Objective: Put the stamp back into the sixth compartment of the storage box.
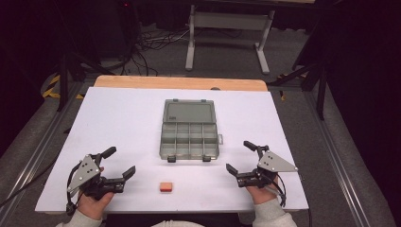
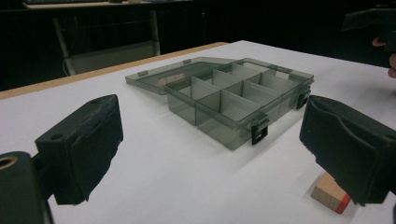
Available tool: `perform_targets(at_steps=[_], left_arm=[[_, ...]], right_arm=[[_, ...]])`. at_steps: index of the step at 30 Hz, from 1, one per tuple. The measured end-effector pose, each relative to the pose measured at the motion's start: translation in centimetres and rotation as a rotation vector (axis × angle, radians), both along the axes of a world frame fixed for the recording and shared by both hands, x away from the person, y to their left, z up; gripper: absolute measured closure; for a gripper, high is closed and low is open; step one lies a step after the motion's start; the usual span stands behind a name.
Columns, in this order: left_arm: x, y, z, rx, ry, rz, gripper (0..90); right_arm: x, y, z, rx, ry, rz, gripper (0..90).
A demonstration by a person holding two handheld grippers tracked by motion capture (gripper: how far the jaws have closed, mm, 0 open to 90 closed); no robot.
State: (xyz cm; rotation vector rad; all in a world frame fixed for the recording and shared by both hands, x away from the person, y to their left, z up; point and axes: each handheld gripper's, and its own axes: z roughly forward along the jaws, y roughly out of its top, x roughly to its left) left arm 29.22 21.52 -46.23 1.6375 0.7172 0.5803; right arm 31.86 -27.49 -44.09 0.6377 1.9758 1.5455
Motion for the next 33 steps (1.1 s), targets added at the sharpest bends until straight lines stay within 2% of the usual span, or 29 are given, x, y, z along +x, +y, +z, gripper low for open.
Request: perform_targets(at_steps=[9, 17, 21, 33], left_arm=[[0.0, 0.2, 0.0, 0.002, -0.004, 0.016, 8.3], [0.0, 0.4, 0.0, 0.004, -0.021, 0.032, 9.0], [0.0, 0.4, 0.0, 0.016, -0.012, 0.047, 10.2], [0.0, 0.8, 0.1, 0.012, -0.012, 0.042, 11.2]], right_arm=[[-0.4, 0.2, 0.2, -0.004, -0.006, 0.016, 6.9], [-0.4, 0.5, 0.3, -0.01, 0.007, 0.022, 8.8], [-0.4, 0.5, 0.3, -0.012, 0.019, 0.026, 9.0], [-0.2, 2.3, 1.1, -0.055, 0.037, 0.076, 10.1]])
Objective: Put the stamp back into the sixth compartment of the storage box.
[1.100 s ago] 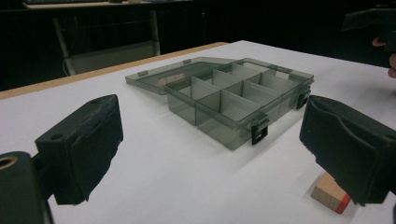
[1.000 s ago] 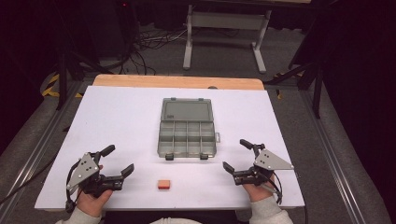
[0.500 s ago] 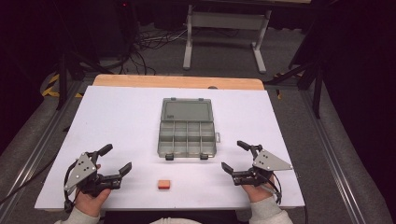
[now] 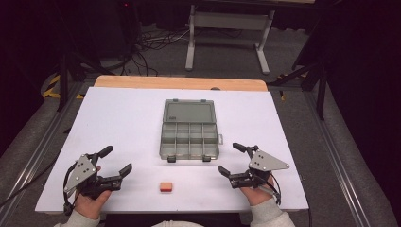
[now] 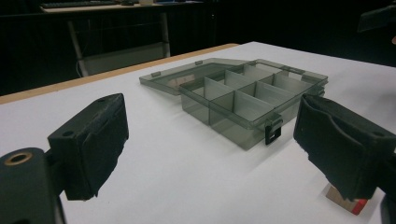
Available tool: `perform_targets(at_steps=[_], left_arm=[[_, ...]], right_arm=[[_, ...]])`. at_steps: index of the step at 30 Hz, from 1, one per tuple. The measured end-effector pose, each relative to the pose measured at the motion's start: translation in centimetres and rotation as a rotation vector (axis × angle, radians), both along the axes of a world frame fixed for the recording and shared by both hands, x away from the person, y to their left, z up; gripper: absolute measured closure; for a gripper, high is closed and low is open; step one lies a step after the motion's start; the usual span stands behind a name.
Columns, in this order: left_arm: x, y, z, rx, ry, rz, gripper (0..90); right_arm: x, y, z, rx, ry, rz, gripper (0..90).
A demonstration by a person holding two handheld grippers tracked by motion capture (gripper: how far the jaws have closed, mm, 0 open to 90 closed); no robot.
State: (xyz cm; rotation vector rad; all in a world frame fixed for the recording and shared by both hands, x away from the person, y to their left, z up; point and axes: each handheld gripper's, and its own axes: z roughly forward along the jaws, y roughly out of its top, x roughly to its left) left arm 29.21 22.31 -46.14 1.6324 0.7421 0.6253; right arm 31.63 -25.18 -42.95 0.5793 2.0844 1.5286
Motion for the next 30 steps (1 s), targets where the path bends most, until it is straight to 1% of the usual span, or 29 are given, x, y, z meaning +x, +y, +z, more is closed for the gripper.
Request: perform_targets(at_steps=[2, 5, 7, 11, 14, 16, 18, 20, 24, 30], left_arm=[[0.0, 0.0, 0.0, 0.002, 0.0, 0.001, 11.2], [0.0, -0.1, 0.0, 0.003, 0.0, 0.001, 11.2], [0.0, -0.1, 0.0, 0.005, 0.0, 0.001, 11.2], [0.0, -0.2, 0.0, 0.012, 0.002, 0.002, 11.2], [0.0, -0.2, 0.0, 0.015, 0.003, -0.001, 11.3], [0.0, -0.2, 0.0, 0.016, 0.003, -0.001, 11.6], [0.0, -0.2, 0.0, 0.017, 0.004, -0.002, 11.7], [0.0, -0.2, 0.0, 0.016, 0.004, -0.002, 11.7], [0.0, -0.1, 0.0, 0.014, 0.004, -0.002, 11.7], [-0.1, -0.1, 0.0, 0.015, -0.001, -0.005, 12.0]], right_arm=[[0.1, 0.4, 0.2, 0.004, 0.012, 0.013, 10.6], [0.2, 1.1, 0.6, -0.011, 0.02, 0.028, 11.0], [0.2, 1.7, 0.8, -0.027, 0.018, 0.042, 11.3], [0.2, 2.7, 1.3, -0.038, 0.019, 0.067, 11.7], [0.4, 3.3, 1.5, -0.036, 0.022, 0.085, 12.0], [0.6, 3.7, 1.6, -0.033, 0.036, 0.086, 12.1], [1.0, 4.1, 1.7, -0.019, 0.051, 0.091, 12.2], [1.2, 4.6, 1.9, -0.012, 0.051, 0.105, 12.9], [1.4, 5.4, 2.2, -0.023, 0.038, 0.127, 13.4], [1.6, 6.1, 2.4, -0.015, 0.04, 0.155, 14.6]])
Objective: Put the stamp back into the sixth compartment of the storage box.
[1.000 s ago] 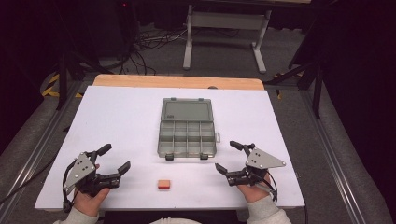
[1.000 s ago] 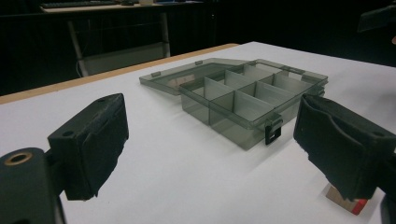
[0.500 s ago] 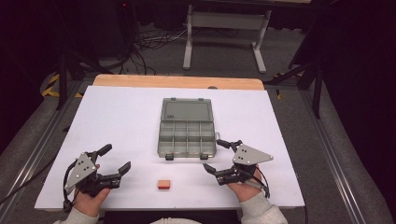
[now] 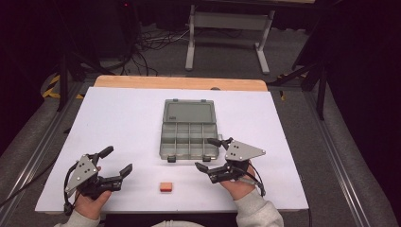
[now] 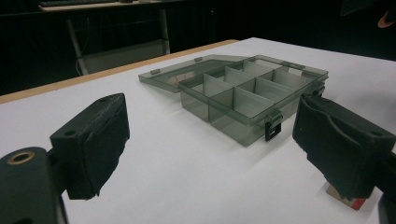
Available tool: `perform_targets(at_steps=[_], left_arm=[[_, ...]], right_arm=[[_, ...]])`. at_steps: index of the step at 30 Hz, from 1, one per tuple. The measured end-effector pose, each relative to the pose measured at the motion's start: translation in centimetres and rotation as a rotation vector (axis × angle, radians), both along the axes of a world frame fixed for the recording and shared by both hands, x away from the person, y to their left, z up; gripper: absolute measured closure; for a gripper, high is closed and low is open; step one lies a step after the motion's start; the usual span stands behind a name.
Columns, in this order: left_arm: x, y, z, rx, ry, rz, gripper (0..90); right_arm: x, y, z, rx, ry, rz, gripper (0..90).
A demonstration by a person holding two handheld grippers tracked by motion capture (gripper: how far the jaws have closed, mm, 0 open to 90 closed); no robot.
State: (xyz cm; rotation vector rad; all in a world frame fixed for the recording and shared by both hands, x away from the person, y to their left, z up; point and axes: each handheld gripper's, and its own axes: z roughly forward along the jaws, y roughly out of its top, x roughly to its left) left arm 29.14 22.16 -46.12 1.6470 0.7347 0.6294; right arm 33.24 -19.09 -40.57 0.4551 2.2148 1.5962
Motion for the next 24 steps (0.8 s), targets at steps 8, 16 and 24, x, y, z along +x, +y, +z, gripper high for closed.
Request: perform_targets(at_steps=[8, 16, 24], left_arm=[[0.0, 0.0, 0.0, 0.0, 0.001, -0.005, 12.1], [0.0, 0.0, 0.0, 0.001, 0.001, -0.006, 12.1], [0.0, 0.0, 0.0, 0.002, 0.002, -0.008, 12.1]], right_arm=[[0.3, 1.4, 0.5, -0.025, 0.005, 0.029, 15.7], [0.9, 2.9, 0.7, -0.05, 0.008, 0.059, 14.8], [1.4, 4.2, 0.8, -0.078, 0.007, 0.089, 14.7]])
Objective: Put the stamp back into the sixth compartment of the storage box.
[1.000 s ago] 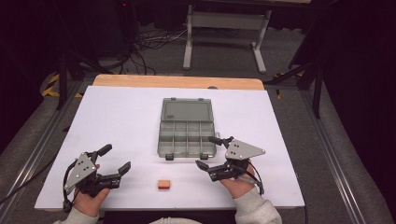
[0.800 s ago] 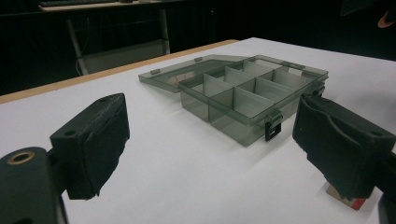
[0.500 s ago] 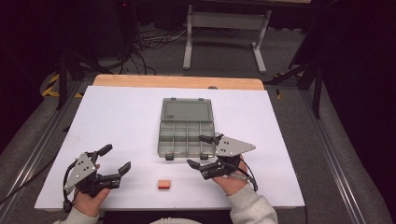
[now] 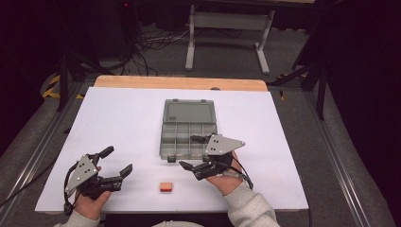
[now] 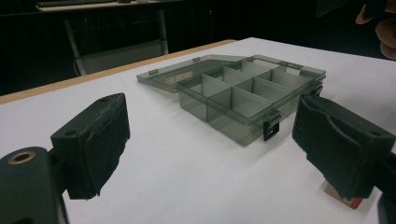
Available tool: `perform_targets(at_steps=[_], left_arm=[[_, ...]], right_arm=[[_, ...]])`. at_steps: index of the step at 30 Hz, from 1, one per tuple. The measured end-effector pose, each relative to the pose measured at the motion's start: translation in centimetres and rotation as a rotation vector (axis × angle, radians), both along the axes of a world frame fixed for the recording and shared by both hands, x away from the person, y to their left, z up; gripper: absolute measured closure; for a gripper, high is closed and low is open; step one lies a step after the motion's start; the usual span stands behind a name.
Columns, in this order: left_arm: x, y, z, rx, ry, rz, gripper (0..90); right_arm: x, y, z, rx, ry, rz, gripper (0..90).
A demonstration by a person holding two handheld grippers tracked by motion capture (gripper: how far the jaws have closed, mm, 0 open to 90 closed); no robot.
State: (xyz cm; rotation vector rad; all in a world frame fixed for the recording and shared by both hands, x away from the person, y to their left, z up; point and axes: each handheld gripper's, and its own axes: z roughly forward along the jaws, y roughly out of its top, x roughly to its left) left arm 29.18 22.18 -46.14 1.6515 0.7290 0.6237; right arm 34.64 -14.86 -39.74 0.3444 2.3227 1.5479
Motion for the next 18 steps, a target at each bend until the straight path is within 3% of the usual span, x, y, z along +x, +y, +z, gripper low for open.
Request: perform_targets(at_steps=[5, 14, 18], left_arm=[[0.0, 0.0, 0.0, 0.002, -0.001, -0.001, 12.1], [0.0, -0.1, 0.0, 0.003, 0.002, -0.003, 12.1], [0.0, -0.1, 0.0, 0.003, 0.001, -0.003, 12.1]], right_arm=[[0.3, 0.8, -0.2, -0.025, 0.02, 0.015, 14.7], [0.5, 1.7, -0.4, -0.018, 0.04, 0.043, 15.2], [0.6, 2.2, -0.4, -0.05, 0.067, 0.052, 20.0]])
